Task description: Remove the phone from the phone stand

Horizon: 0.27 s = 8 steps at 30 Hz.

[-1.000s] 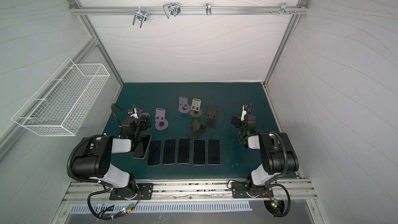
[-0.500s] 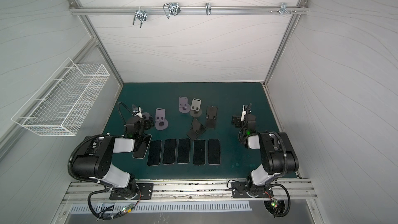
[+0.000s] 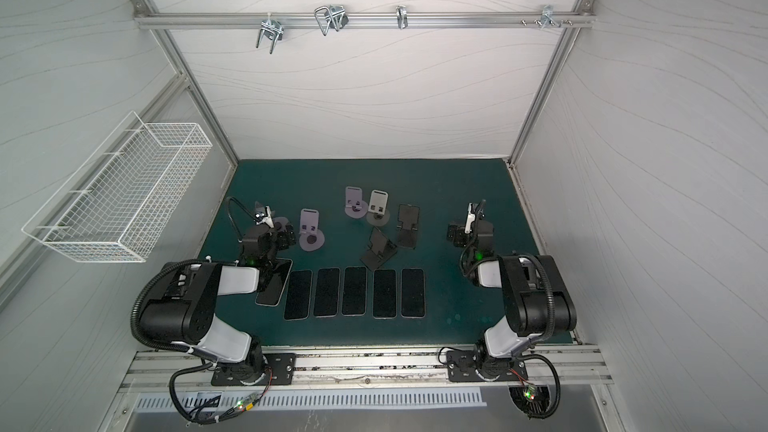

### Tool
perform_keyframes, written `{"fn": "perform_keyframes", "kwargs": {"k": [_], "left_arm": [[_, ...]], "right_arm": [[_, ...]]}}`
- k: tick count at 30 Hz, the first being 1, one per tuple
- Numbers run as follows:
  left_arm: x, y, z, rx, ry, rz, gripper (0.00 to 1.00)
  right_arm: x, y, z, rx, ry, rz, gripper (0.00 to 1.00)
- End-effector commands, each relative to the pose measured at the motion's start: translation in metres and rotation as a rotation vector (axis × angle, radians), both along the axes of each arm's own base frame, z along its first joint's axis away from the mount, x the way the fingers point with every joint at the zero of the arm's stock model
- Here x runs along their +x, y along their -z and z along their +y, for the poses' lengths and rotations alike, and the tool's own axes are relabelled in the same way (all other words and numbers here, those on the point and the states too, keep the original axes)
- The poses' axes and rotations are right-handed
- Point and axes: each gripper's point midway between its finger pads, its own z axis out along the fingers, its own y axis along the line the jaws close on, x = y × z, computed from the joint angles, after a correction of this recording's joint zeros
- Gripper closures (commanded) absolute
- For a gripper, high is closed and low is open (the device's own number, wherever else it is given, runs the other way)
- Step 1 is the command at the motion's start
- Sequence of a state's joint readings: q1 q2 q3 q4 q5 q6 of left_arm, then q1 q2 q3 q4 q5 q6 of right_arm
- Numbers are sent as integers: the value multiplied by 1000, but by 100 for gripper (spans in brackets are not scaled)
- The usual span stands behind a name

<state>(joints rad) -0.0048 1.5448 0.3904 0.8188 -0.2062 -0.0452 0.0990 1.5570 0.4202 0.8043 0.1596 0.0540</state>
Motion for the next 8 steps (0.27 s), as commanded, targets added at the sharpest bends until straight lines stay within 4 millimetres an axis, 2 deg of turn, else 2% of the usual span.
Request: {"fn": "perform_keyframes", "kwargs": {"k": [1, 8], "left_arm": [[11, -14, 3, 0, -9, -48, 1], [11, -13, 5, -6, -12, -45, 1]], "right_arm": [[4, -2, 1, -23, -4, -3, 1], [4, -2, 1, -23, -6, -3, 1]]}}
